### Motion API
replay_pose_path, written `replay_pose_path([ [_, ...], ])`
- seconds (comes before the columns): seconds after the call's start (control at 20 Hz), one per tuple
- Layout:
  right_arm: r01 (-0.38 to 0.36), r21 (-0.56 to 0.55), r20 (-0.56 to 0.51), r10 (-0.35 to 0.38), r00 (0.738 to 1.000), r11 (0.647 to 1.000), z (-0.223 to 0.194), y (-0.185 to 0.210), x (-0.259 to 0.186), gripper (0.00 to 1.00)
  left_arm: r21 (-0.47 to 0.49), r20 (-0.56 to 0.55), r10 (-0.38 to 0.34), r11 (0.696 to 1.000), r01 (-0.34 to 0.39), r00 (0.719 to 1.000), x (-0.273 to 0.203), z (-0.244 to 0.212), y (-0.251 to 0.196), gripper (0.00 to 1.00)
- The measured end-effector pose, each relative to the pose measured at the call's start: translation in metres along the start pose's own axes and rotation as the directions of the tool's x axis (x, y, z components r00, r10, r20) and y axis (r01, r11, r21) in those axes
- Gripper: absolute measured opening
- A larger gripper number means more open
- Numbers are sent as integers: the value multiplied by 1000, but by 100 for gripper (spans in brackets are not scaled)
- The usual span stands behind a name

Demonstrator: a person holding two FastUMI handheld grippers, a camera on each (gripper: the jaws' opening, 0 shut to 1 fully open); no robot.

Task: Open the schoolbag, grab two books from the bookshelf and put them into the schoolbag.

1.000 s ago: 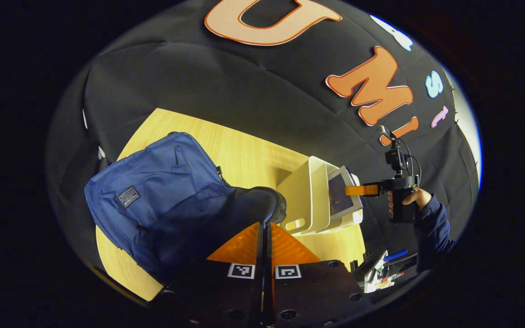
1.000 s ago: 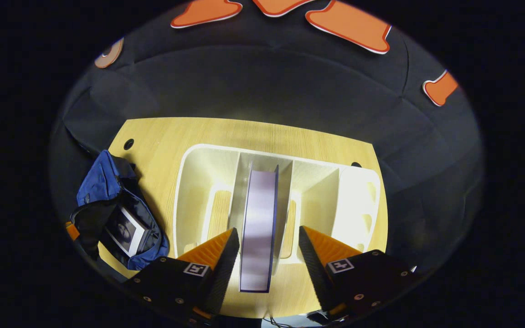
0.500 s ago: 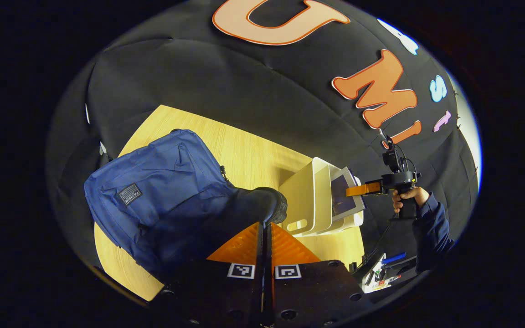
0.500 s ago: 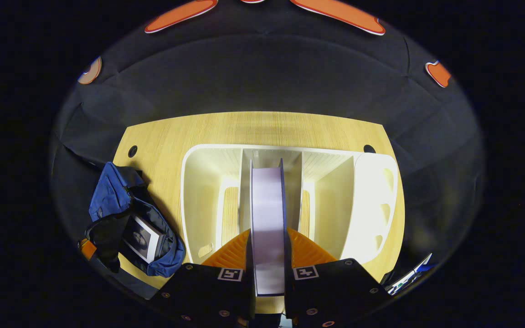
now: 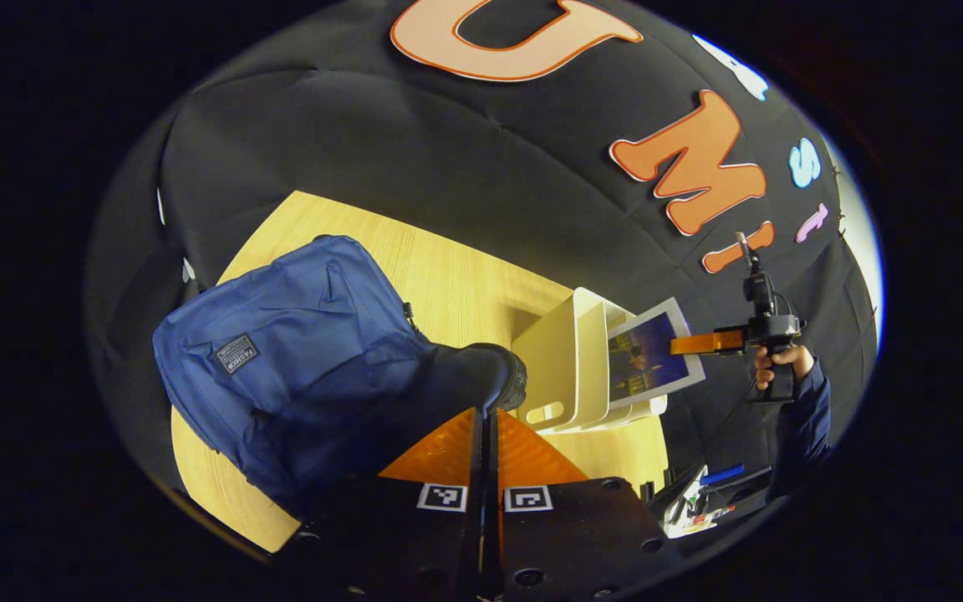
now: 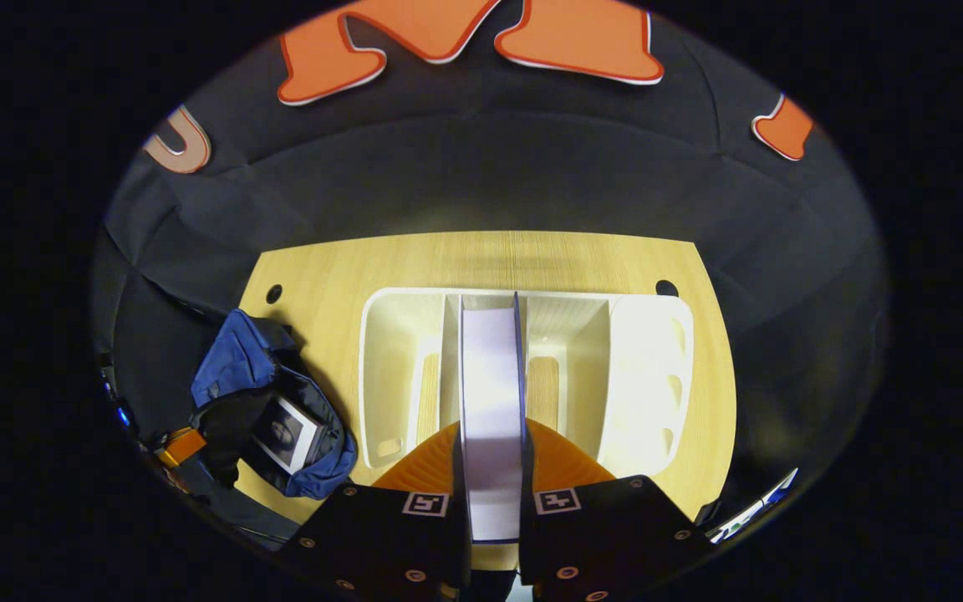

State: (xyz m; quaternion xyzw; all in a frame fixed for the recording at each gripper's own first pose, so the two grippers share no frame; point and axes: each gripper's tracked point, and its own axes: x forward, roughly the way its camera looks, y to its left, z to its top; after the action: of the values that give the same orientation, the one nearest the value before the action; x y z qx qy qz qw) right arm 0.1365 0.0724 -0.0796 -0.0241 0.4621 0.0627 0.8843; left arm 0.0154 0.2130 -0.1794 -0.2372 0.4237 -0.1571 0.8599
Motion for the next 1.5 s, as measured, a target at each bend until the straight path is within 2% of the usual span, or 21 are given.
replay_pose_path([
  [0.35,-18,0,100,18,995,1000,9,-9,-66,22,2,3,-5,1000,5,1000,2,-1,-3,2],
  [0.5,-93,31,124,89,988,995,8,-2,-89,22,-12,6,-11,1000,11,1000,2,-3,-3,2],
  [0.75,-230,88,184,211,960,969,3,14,-112,22,-14,13,0,1000,0,1000,2,-1,-3,2],
  [0.95,-299,108,190,276,942,948,-6,28,-107,22,8,7,11,1000,-11,1000,3,0,-4,2],
  [1.2,-447,166,183,418,890,879,-26,75,-92,22,42,0,36,998,-35,999,1,5,-4,2],
  [1.4,-511,187,174,484,858,839,-43,113,-71,22,61,-4,52,997,-52,999,0,9,-6,2],
  [1.5,-518,183,147,497,855,836,-58,131,-55,22,72,-5,54,996,-53,999,0,8,-9,2],
])
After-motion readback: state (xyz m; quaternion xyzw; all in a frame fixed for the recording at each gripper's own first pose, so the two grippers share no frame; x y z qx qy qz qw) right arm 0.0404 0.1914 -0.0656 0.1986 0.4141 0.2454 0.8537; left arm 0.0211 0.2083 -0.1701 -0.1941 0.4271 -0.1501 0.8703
